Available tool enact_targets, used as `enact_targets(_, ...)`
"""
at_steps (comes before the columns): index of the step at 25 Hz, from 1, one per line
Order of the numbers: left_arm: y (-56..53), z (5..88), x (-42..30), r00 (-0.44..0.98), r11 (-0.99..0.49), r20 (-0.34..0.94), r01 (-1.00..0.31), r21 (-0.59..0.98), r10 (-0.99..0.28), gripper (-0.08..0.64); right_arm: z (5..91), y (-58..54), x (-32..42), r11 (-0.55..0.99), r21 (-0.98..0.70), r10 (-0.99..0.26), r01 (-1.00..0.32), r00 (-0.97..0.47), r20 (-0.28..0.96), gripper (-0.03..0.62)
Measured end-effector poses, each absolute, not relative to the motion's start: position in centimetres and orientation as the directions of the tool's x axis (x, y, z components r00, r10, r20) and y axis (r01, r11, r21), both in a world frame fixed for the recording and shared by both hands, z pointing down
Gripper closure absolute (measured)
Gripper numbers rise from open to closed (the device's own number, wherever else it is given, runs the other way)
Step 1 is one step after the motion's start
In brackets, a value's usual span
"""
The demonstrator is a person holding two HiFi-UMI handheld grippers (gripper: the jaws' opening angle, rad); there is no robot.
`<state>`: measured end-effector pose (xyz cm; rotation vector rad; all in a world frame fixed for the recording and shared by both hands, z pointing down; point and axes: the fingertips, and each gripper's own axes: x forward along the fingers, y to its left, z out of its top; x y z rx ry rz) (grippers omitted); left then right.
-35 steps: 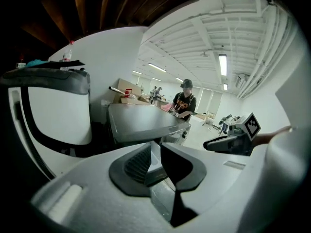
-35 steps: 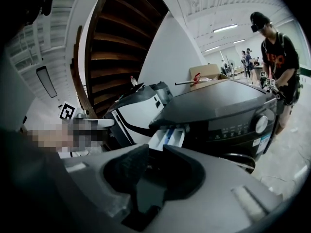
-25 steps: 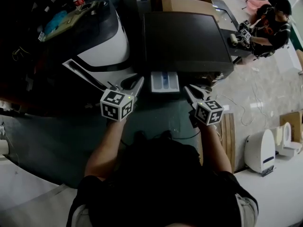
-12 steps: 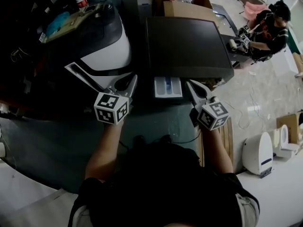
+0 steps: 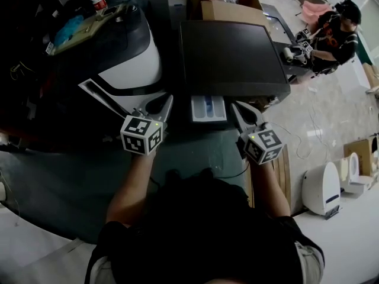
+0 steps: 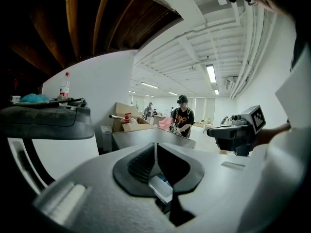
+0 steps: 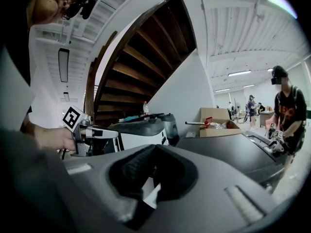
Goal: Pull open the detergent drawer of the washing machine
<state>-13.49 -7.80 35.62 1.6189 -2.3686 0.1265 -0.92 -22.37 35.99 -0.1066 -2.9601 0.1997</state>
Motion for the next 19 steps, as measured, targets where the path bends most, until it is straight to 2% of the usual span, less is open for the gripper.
enact_targets(19, -7.5, 36.5, -12.1, -0.319, 0.356, 0.284, -0.93, 0.089, -0.904, 0.535, 36.6, -21.5, 0.2, 0.987, -0.148, 0.088, 0.062, -0.981, 0.175, 0.591)
